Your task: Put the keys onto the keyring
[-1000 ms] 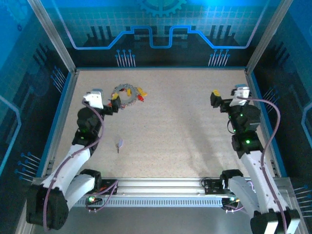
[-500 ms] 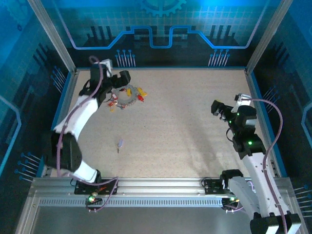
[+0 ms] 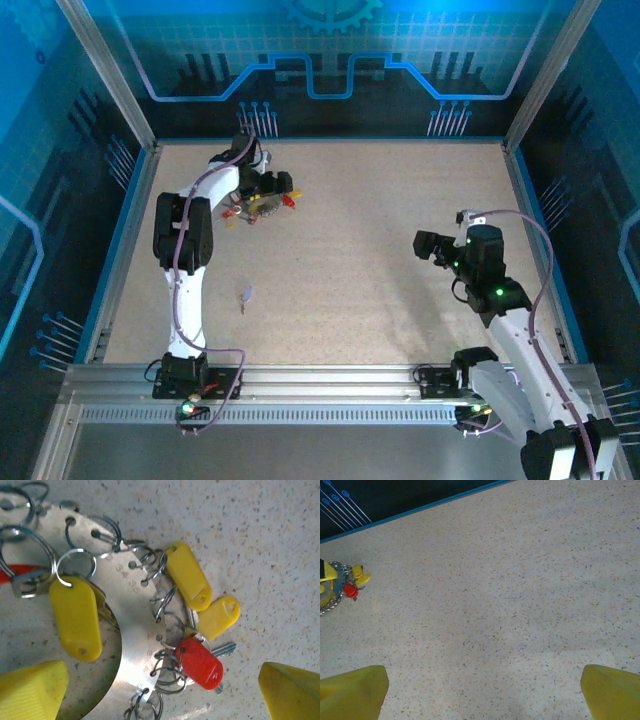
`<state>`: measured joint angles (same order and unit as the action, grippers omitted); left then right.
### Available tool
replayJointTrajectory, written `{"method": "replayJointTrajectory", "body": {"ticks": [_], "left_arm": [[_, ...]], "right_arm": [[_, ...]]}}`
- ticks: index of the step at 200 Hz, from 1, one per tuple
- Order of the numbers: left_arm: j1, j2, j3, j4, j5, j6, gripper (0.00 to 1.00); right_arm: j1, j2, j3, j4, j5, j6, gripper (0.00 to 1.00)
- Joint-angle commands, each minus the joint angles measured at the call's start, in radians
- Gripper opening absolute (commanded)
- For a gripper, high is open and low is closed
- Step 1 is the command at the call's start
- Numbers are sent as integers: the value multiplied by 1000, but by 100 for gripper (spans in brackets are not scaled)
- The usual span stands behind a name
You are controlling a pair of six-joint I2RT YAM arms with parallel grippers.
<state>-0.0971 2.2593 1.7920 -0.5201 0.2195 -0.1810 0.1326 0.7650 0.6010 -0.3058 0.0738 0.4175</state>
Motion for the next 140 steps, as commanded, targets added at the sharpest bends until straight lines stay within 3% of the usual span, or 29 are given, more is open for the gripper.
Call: {"method": "replayJointTrajectory", "body": {"ticks": [1, 25, 67, 110, 140], "left_arm": [[4, 3, 5, -14, 48, 13, 99], [0, 37, 26, -55, 77, 0, 99], [-33, -14, -88, -49, 82, -19, 99], [-116, -258, -478, 218, 83, -164, 99], [-215, -387, -651, 304, 51, -226, 99]], "right_arm": [[13, -12, -8, -23, 6, -15, 100], [17, -2, 6, -28, 9, -8, 100], [35, 6, 14, -30, 12, 5, 100], [70, 61, -16, 20, -36, 25, 100], [121, 152, 13, 19, -81, -10, 99]]}}
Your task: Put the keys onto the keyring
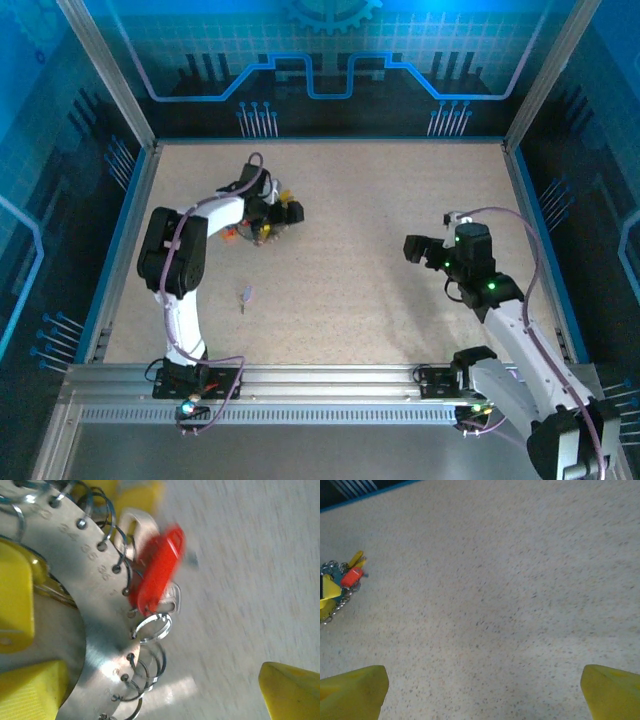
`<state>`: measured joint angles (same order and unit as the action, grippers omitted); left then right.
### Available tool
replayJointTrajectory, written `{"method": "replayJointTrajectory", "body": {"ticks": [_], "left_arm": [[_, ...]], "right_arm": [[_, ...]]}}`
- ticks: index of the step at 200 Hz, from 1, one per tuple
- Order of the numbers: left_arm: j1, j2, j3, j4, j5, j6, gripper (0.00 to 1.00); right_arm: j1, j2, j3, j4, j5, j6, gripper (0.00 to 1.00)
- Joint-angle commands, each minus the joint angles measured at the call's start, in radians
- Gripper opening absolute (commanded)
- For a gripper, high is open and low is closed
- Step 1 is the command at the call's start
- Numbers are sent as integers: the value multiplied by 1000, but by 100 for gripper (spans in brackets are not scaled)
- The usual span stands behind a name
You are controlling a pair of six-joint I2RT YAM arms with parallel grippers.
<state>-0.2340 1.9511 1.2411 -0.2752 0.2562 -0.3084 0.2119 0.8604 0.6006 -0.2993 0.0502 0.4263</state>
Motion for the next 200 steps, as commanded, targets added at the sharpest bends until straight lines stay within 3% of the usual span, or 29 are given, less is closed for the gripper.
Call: {"method": "replayJointTrajectory", "body": {"ticks": [1, 41, 75, 117, 144, 168, 200], "left_arm": [[-81, -81, -104, 59, 16, -100, 99], [-225, -208, -219, 54, 40, -148, 99], [-244, -397, -253, -16, 105, -178, 99], [-217, -669, -148, -273, -18, -12, 99], [-152, -803, -203, -275, -142, 99, 99], [-128, -929, -381, -113, -288, 176, 99], [-113, -1024, -481, -22, -309, 183, 99]], "right_arm": [[44, 61, 15, 13, -59, -20, 99], [123, 238, 53, 32, -237, -114, 85], [242, 376, 87, 48, -273, -198, 75], [385, 563, 192, 86, -287, -322, 55], [492, 654, 247, 147, -185, -488, 42], [591, 727, 247, 247, -141, -739, 44], [646, 814, 247, 344, -123, -997, 46]]}}
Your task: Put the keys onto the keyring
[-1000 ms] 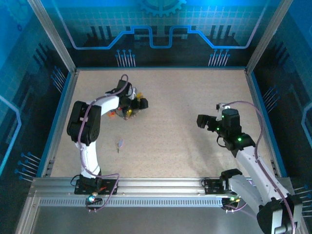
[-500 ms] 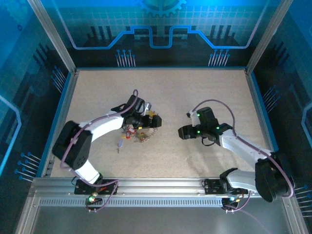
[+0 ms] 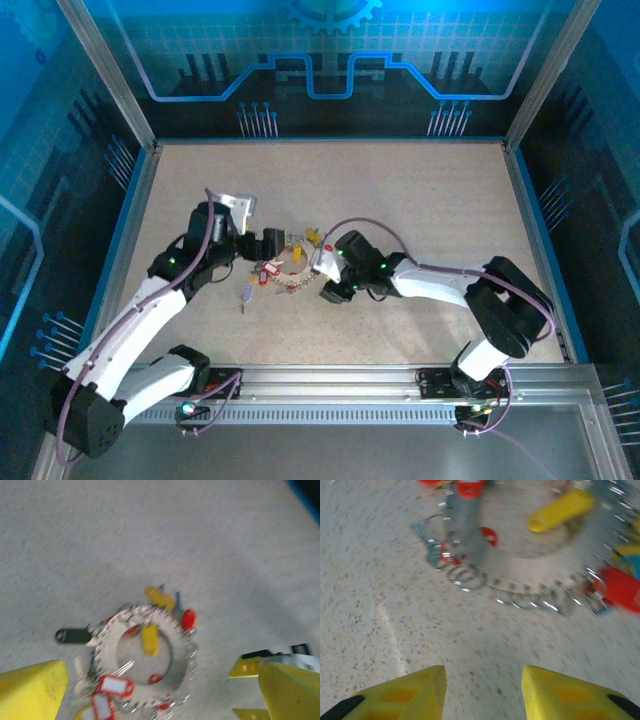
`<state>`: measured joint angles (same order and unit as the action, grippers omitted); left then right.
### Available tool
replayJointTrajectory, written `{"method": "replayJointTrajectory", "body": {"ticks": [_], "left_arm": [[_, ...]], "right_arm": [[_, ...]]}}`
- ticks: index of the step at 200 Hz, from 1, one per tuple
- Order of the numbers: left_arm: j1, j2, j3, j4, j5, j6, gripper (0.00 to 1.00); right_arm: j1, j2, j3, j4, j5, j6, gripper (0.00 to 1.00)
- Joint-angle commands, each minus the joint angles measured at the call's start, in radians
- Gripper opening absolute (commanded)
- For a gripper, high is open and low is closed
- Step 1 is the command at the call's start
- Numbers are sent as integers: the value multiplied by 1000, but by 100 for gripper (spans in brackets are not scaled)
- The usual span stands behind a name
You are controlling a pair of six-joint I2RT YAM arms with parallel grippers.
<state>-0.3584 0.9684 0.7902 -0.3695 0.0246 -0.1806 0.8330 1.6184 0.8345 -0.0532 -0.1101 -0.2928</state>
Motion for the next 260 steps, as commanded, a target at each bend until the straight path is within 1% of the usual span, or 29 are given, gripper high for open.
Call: {"method": "replayJointTrajectory", "body": {"ticks": [1, 30, 40, 76, 109, 118, 137, 147, 209, 226, 247, 260], "left_arm": [[12, -42, -30, 71, -79, 56, 99], [13, -19, -10, 39, -83, 30, 99], [15, -8, -1, 29, -81, 25, 99], [32, -11, 7, 13, -84, 21, 99], [34, -23, -1, 14, -84, 13, 99], [35, -24, 0, 11, -86, 16, 99], [37, -25, 6, 5, -91, 19, 99], [38, -25, 5, 3, -92, 19, 99], [39, -25, 3, 3, -98, 21, 99], [39, -21, 2, 2, -97, 20, 99], [41, -16, 4, 1, -96, 22, 99], [42, -14, 3, 1, -96, 22, 99]], "right_arm": [[25, 60, 14, 100, 37, -283, 46], [25, 141, 40, 99, -4, -482, 46], [26, 169, 84, 97, 13, -511, 46], [25, 234, 137, 114, 56, -533, 46], [25, 270, 145, 148, 115, -542, 45], [25, 276, 145, 152, 135, -547, 44], [23, 278, 137, 167, 174, -554, 38], [21, 272, 130, 176, 187, -555, 37], [5, 252, 126, 155, 222, -576, 37], [5, 252, 123, 150, 221, -586, 34], [7, 250, 120, 152, 210, -591, 27], [8, 250, 118, 156, 205, -589, 27]]}}
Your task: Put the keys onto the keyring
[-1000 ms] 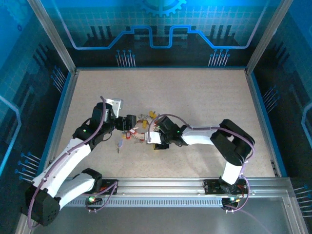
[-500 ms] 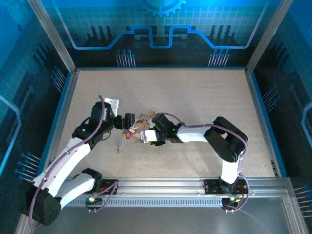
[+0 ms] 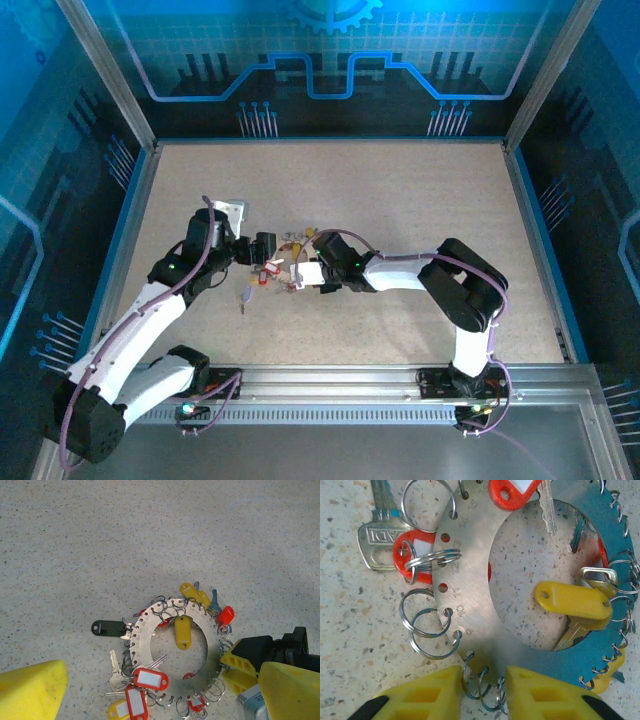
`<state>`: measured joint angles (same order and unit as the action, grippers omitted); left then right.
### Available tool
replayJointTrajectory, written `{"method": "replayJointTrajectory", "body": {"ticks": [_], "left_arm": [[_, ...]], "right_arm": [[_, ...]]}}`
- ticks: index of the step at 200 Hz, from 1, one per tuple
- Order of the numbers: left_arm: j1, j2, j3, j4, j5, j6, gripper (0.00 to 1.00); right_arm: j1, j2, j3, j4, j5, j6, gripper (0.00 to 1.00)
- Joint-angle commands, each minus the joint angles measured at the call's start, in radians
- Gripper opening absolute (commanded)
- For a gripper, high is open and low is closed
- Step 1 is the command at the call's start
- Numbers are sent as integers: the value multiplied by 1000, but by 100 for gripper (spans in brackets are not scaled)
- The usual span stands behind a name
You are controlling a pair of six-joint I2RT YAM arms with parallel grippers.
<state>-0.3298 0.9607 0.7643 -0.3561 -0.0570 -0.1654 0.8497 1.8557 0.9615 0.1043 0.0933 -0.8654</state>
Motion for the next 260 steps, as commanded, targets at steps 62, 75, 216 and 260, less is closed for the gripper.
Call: {"method": "replayJointTrajectory", "body": {"ticks": [62, 75, 216, 260], "left_arm": [[15, 1, 31, -18, -13, 13, 99], [15, 3, 32, -20, -11, 13, 99], [15, 10, 33, -23, 11, 13, 99], [15, 14, 32, -25, 17, 15, 99]], "right_arm": [[-8, -25, -104, 205, 74, -39, 28], [-8, -31, -114, 220, 85, -58, 29], [-17, -63, -137, 275, 40, -21, 13], [-31, -63, -123, 238, 17, 13, 6]]}}
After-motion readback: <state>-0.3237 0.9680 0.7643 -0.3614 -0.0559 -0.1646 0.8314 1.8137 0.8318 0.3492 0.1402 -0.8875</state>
